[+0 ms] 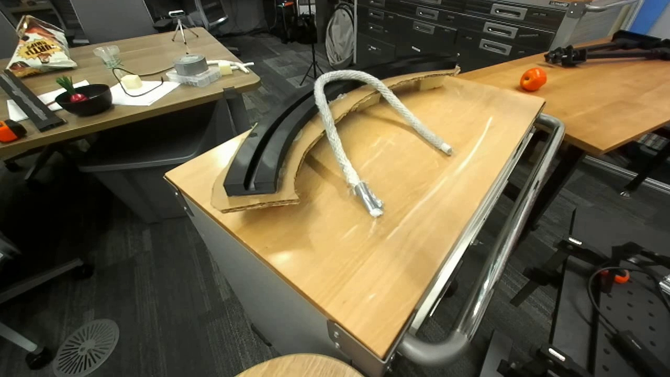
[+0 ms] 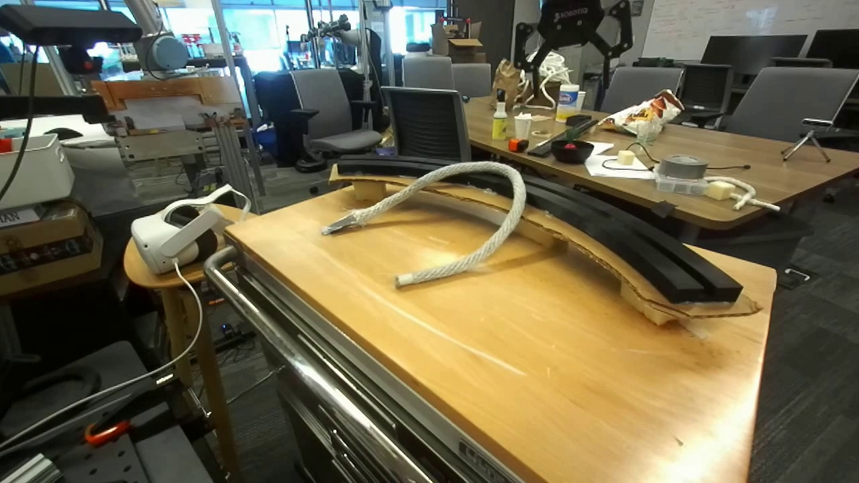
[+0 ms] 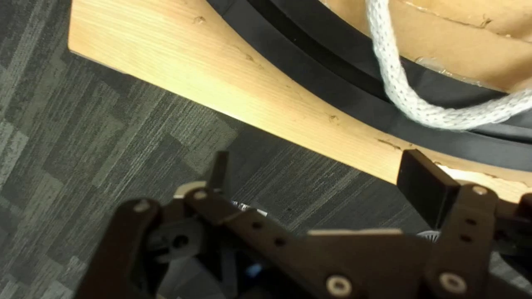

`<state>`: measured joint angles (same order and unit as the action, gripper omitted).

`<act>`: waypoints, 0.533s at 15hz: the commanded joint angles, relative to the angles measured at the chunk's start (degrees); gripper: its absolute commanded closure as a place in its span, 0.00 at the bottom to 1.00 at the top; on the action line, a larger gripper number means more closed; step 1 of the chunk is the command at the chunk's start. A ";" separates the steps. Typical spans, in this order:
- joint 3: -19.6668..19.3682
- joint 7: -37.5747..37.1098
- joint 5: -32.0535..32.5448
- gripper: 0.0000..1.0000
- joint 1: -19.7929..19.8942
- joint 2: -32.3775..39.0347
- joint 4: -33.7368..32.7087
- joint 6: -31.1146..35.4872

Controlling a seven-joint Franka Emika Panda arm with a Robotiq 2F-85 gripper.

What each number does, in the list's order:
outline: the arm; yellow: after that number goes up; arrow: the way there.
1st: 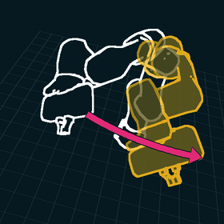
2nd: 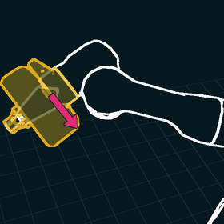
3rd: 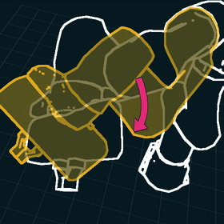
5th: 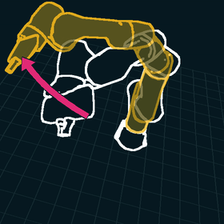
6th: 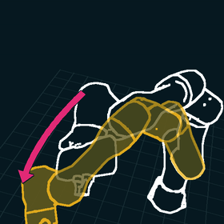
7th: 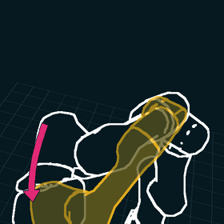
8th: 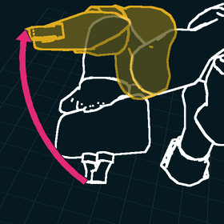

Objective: Put the white rope on the skate

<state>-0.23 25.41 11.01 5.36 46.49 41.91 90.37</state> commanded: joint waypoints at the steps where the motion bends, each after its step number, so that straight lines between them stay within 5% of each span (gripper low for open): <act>1: 0.61 -2.77 -0.43 0.00 -1.13 -3.23 9.97 2.82; 8: 0.02 -11.79 1.53 0.00 -1.13 -10.66 30.22 30.18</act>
<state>-0.07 16.59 11.79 3.78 42.26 60.91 109.52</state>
